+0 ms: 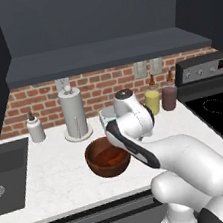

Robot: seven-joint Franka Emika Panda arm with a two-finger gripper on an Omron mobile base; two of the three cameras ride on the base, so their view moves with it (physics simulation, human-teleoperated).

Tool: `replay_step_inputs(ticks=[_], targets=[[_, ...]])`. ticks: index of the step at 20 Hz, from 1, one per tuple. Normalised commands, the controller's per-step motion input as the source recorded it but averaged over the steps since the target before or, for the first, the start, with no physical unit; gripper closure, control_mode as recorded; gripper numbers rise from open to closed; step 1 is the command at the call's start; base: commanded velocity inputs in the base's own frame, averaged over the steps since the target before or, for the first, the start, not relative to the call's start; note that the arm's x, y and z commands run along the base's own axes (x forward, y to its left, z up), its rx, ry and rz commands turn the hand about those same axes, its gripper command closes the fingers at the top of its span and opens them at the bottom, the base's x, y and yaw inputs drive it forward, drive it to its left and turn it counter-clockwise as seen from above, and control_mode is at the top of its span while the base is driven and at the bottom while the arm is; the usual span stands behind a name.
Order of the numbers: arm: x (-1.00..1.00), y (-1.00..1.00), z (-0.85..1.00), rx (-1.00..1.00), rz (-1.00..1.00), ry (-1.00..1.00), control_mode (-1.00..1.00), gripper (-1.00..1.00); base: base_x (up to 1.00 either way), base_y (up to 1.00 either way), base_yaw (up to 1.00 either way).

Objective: Pick up the bowls on the counter and stack them on top of one another in the open cabinet. Place the smaller bowl on top of the larger bowl.

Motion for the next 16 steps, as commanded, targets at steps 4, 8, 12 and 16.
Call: replay_step_inputs(ticks=[4, 8, 12, 16], targets=[[0.04, -0.37, -0.01, 0.05, 0.17, 0.0, -1.0, -1.0, 0.0, 0.0, 0.0], [0.31, -0.06, -0.11, 0.0, 0.18, 0.0, -1.0, -1.0, 0.0, 0.0, 0.0], [0.39, 0.0, -0.06, 0.0, 0.21, 0.0, -1.0, -1.0, 0.0, 0.0, 0.0], [0.47, 0.0, -0.04, 0.0, 0.19, 0.0, -1.0, -1.0, 0.0, 0.0, 0.0]])
